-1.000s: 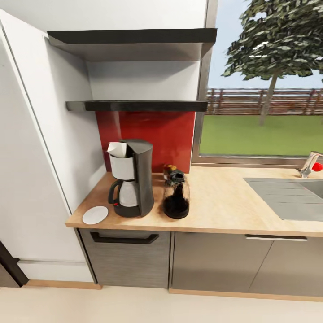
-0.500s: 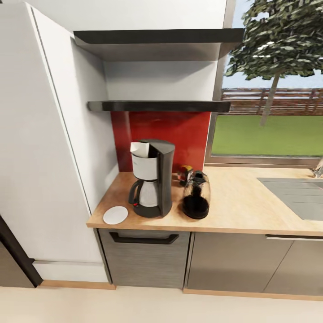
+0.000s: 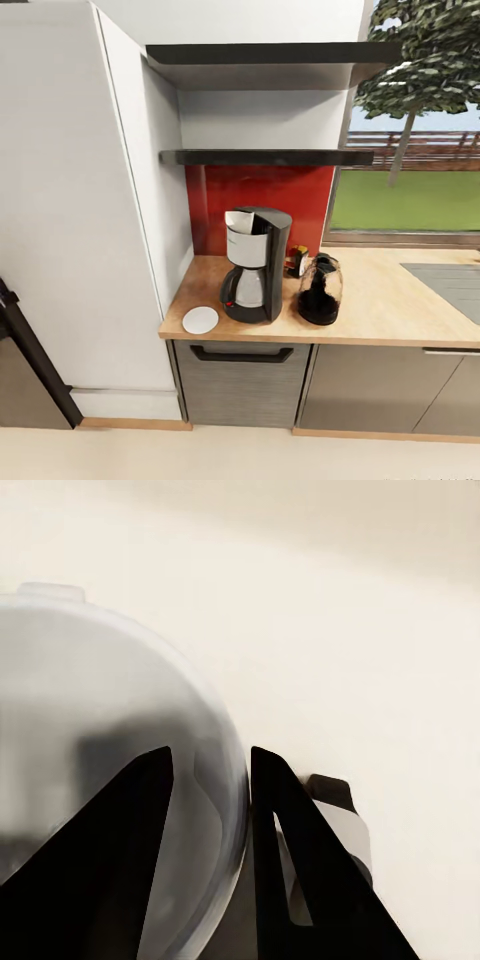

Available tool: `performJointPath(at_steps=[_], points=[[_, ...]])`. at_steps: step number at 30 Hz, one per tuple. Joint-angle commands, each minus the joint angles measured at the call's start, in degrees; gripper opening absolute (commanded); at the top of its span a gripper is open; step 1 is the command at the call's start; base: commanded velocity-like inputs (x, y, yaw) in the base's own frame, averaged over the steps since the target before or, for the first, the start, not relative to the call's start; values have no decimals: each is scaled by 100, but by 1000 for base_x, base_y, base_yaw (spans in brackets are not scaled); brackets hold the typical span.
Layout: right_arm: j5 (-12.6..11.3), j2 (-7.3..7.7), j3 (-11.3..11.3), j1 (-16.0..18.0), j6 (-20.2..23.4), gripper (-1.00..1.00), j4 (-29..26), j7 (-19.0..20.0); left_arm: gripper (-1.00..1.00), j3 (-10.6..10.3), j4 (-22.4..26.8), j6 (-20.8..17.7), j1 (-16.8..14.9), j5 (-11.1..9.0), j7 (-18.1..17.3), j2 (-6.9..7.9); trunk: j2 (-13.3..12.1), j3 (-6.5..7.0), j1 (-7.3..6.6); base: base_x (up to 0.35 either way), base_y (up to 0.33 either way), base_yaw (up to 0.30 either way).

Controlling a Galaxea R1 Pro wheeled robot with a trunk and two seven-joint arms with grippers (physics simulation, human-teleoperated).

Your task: Set up a coffee station on the kitchen countertop: keep the coffee maker on the countertop, move the bottle of coffee from the kitchen shelf to the counter next to the coffee maker, place a paper coffee filter on top of the coffee maker, put the saucer next to the coffee maker with the coffee cup on the saucer, and place the electric kettle next to the coffee maker.

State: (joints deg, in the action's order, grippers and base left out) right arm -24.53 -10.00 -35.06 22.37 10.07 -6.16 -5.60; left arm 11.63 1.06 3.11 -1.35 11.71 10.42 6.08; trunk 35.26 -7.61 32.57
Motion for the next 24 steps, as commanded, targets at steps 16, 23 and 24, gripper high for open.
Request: performJointPath(at_steps=[16,23,24], points=[[-52,0,-45,4,30,-100,-8,-31,100,50,-9,29,-5,65,28,-22,9,-10,2,0,338,-264],[-57,0,-45,4,30,-100,-8,-37,100,50,-9,31,-5,66,53,-20,9,-10,2,-42,334,-292],[-59,0,-45,4,30,-100,-8,-37,100,50,-9,31,-5,66,55,-15,9,-10,2,-86,329,-292]])
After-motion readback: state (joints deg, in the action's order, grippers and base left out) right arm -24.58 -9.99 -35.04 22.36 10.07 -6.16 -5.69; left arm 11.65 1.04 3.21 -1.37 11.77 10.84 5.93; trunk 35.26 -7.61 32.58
